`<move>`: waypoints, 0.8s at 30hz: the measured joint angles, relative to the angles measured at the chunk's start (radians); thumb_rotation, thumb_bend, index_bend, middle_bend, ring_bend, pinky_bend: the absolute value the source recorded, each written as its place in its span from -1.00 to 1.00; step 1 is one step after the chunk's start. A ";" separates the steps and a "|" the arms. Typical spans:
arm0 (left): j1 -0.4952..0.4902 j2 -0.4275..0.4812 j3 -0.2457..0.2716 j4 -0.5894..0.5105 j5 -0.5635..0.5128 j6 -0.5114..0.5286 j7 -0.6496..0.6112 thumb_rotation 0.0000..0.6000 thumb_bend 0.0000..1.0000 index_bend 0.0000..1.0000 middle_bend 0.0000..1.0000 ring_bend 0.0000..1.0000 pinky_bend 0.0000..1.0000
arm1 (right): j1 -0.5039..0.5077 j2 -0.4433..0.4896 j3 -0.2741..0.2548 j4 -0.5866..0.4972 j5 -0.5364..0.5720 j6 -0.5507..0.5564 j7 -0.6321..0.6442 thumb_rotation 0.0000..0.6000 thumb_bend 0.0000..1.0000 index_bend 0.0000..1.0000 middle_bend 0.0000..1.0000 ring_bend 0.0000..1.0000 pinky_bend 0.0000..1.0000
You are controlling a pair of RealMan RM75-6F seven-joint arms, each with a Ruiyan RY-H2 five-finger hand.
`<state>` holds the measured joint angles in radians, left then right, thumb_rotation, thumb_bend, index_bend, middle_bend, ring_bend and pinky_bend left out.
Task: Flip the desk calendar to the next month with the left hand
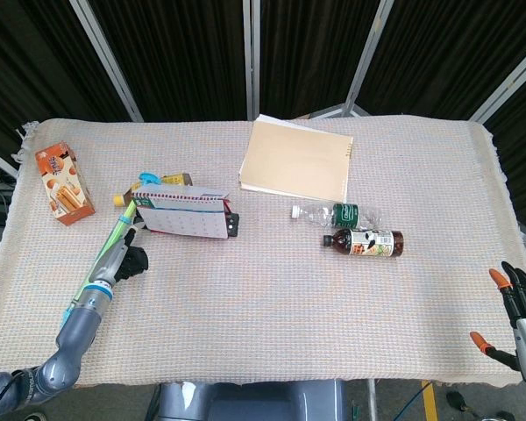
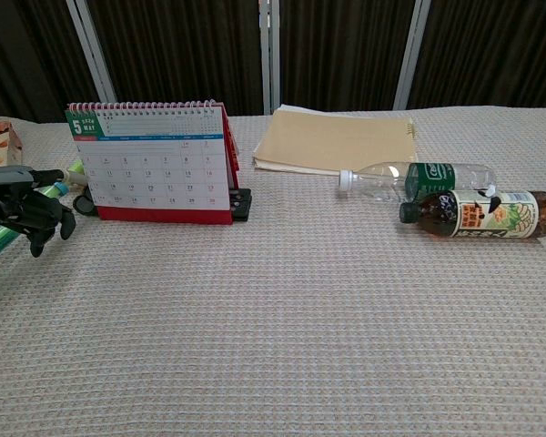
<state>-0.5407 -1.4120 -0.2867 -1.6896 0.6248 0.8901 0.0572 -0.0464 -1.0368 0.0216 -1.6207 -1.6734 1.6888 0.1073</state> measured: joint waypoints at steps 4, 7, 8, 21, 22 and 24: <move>-0.023 -0.017 0.002 0.024 -0.041 -0.006 0.007 1.00 0.83 -1.00 0.28 0.37 0.21 | 0.001 -0.001 0.001 0.004 0.004 -0.002 0.005 1.00 -0.86 -1.00 -1.00 -1.00 -1.00; -0.037 -0.030 0.007 0.046 -0.059 -0.009 0.011 1.00 0.82 -1.00 0.28 0.37 0.21 | 0.002 0.000 0.002 0.004 0.004 -0.001 0.012 1.00 -0.86 -1.00 -1.00 -1.00 -1.00; -0.041 -0.034 0.007 0.052 -0.066 -0.011 0.011 1.00 0.82 -1.00 0.28 0.37 0.21 | 0.002 0.000 0.002 0.004 0.003 0.000 0.015 1.00 -0.86 -1.00 -1.00 -1.00 -1.00; -0.115 -0.077 0.003 0.077 -0.090 -0.026 0.045 1.00 0.83 -1.00 0.28 0.37 0.21 | 0.007 -0.009 0.006 0.018 0.007 -0.002 0.023 1.00 -0.86 -1.00 -1.00 -1.00 -1.00; -0.119 -0.079 0.003 0.070 -0.084 -0.020 0.048 1.00 0.83 -1.00 0.28 0.37 0.21 | 0.007 -0.009 0.007 0.018 0.008 -0.002 0.024 1.00 -0.86 -1.00 -1.00 -1.00 -1.00; -0.124 -0.083 0.003 0.059 -0.076 -0.009 0.053 1.00 0.83 -1.00 0.28 0.37 0.21 | 0.006 -0.009 0.007 0.019 0.009 -0.001 0.026 1.00 -0.86 -1.00 -1.00 -1.00 -1.00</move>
<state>-0.6650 -1.4947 -0.2832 -1.6304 0.5484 0.8813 0.1104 -0.0402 -1.0463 0.0288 -1.6014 -1.6647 1.6881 0.1331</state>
